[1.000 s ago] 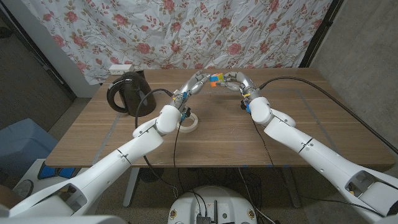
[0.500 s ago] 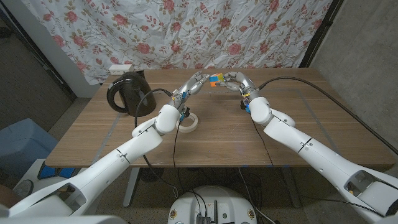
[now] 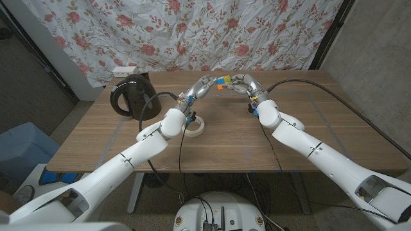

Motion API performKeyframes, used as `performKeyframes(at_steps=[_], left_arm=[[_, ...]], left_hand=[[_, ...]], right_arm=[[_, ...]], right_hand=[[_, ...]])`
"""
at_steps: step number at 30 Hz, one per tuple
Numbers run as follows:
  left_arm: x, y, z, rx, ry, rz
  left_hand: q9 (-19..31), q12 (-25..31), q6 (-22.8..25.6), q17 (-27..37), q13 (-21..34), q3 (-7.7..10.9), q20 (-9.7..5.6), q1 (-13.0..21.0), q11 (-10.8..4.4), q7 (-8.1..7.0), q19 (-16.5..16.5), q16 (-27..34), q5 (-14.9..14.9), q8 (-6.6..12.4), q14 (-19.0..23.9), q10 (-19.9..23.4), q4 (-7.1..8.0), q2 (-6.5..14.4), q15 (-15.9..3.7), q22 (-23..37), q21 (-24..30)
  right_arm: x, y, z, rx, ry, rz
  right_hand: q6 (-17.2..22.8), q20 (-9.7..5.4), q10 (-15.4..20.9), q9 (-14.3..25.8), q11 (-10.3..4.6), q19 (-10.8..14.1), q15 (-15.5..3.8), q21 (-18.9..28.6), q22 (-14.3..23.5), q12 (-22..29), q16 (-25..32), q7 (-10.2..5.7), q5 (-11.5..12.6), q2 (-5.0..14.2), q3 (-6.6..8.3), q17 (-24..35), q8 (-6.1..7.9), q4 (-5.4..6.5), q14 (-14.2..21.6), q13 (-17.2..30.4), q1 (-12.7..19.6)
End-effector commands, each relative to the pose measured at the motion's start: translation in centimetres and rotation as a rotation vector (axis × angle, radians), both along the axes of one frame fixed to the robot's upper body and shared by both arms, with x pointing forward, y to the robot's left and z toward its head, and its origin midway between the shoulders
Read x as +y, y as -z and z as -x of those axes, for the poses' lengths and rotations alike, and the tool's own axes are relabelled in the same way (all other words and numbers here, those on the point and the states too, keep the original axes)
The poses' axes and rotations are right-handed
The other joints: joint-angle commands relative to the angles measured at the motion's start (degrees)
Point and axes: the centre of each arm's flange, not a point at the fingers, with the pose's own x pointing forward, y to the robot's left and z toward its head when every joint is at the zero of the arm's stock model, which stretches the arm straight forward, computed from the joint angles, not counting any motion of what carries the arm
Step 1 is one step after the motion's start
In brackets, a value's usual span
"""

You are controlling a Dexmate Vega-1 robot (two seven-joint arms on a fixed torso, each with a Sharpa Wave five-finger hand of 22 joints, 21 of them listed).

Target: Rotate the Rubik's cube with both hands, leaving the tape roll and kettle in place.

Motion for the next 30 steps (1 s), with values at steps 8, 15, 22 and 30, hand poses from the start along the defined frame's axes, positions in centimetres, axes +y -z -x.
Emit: performKeyframes(at_steps=[8, 15, 22, 30], left_arm=[[-0.49, 0.50, 0.46, 0.005, 0.014, -0.005], [-0.51, 0.79, 0.62, 0.008, 0.019, -0.002], [-0.50, 0.97, 0.67, 0.008, 0.025, -0.001], [-0.51, 0.98, 0.57, 0.010, 0.026, -0.003]], left_hand=[[0.04, 0.26, 0.68, 0.16, 0.11, -0.28, -0.11, 0.25, -0.14, -0.03, 0.40, 0.26, 0.38, 0.24, 0.41, 0.47, -0.09, 5.88, 0.02, 0.14, 0.28], [0.04, 0.24, 0.75, 0.14, 0.11, -0.28, -0.13, 0.28, -0.12, -0.06, 0.43, 0.23, 0.40, 0.22, 0.42, 0.50, -0.11, 5.90, -0.04, 0.13, 0.27], [0.04, 0.22, 0.72, 0.12, 0.11, -0.29, -0.16, 0.31, -0.14, -0.05, 0.48, 0.21, 0.42, 0.16, 0.45, 0.53, -0.14, 5.93, -0.04, 0.13, 0.27], [0.04, 0.19, 0.71, 0.11, 0.11, -0.30, -0.19, 0.34, -0.16, -0.01, 0.54, 0.20, 0.45, 0.10, 0.49, 0.55, -0.17, 5.94, -0.04, 0.12, 0.28]], right_arm=[[0.30, 0.11, 0.42, -0.004, 0.000, -0.014], [0.47, 0.28, 0.60, -0.008, 0.004, -0.024], [0.51, 0.37, 0.69, -0.018, 0.006, -0.031], [0.54, 0.32, 0.66, -0.020, 0.007, -0.044]], right_hand=[[4.43, -0.15, 1.24, 0.21, -0.58, 0.15, -7.76, -0.15, 0.20, 0.56, 0.60, -3.84, 0.37, 1.88, -0.33, 0.30, 0.47, 0.01, 0.49, 0.34, 2.30], [4.65, -0.27, 1.40, 0.22, -0.58, 0.21, -7.76, -0.14, 0.20, 0.57, 0.75, -3.84, 0.36, 1.91, -0.39, 0.34, 0.48, -0.01, 0.66, 0.42, 2.41], [4.83, -0.27, 1.52, 0.22, -0.58, 0.26, -7.82, -0.13, 0.20, 0.57, 0.88, -3.84, 0.36, 2.03, -0.40, 0.37, 0.49, -0.02, 0.82, 0.47, 2.55], [4.92, -0.37, 1.79, 0.23, -0.57, 0.35, -7.84, -0.10, 0.20, 0.65, 1.07, -3.85, 0.34, 2.14, -0.44, 0.42, 0.45, -0.01, 1.04, 0.57, 2.66]])
